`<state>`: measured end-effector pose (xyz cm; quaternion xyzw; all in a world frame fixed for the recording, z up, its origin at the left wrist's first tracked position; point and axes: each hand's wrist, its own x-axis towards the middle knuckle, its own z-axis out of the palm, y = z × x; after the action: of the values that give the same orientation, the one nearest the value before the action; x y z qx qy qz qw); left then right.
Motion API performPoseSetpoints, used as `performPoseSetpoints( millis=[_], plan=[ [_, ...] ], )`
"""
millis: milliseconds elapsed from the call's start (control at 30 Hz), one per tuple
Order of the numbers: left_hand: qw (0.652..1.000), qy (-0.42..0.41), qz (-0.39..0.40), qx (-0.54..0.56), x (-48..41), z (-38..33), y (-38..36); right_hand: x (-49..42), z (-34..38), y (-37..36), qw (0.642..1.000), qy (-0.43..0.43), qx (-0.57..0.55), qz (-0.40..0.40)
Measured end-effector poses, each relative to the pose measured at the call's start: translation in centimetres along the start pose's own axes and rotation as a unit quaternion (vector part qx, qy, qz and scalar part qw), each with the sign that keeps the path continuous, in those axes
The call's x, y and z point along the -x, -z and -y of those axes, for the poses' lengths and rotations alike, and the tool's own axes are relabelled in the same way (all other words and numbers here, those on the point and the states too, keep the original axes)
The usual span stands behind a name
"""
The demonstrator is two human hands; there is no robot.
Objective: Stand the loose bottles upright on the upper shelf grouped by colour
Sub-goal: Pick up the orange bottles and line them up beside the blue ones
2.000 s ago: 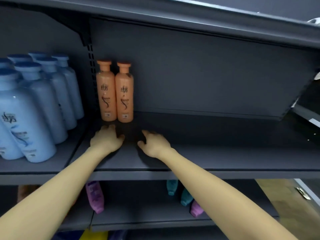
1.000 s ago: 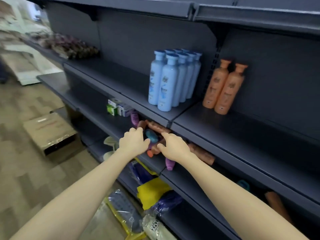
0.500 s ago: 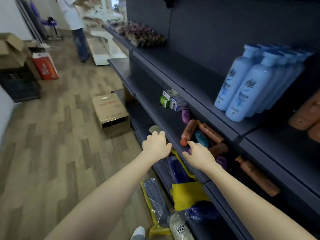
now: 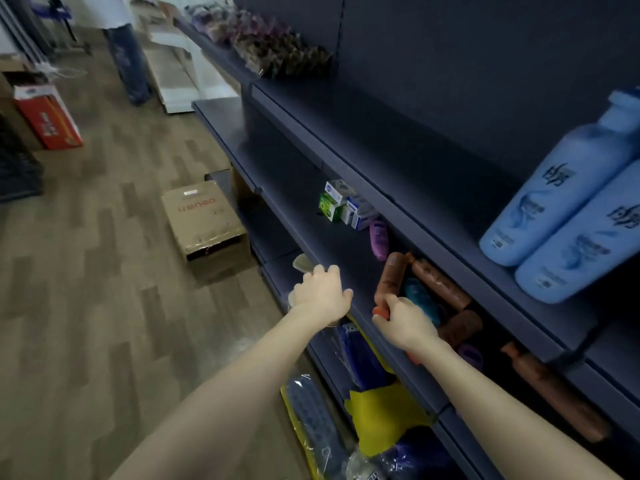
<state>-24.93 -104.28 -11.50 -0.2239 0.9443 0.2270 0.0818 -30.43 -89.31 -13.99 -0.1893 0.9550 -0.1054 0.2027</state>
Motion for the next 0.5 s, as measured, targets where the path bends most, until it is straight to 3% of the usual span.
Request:
performPoseSetpoints(
  millis=[500],
  plan=[
    [0.995, -0.056, 0.074, -0.040, -9.1, -0.9, -3.9, -7.3, -1.0, -1.4, 0.996, -0.076, -0.035, 0.013]
  ],
)
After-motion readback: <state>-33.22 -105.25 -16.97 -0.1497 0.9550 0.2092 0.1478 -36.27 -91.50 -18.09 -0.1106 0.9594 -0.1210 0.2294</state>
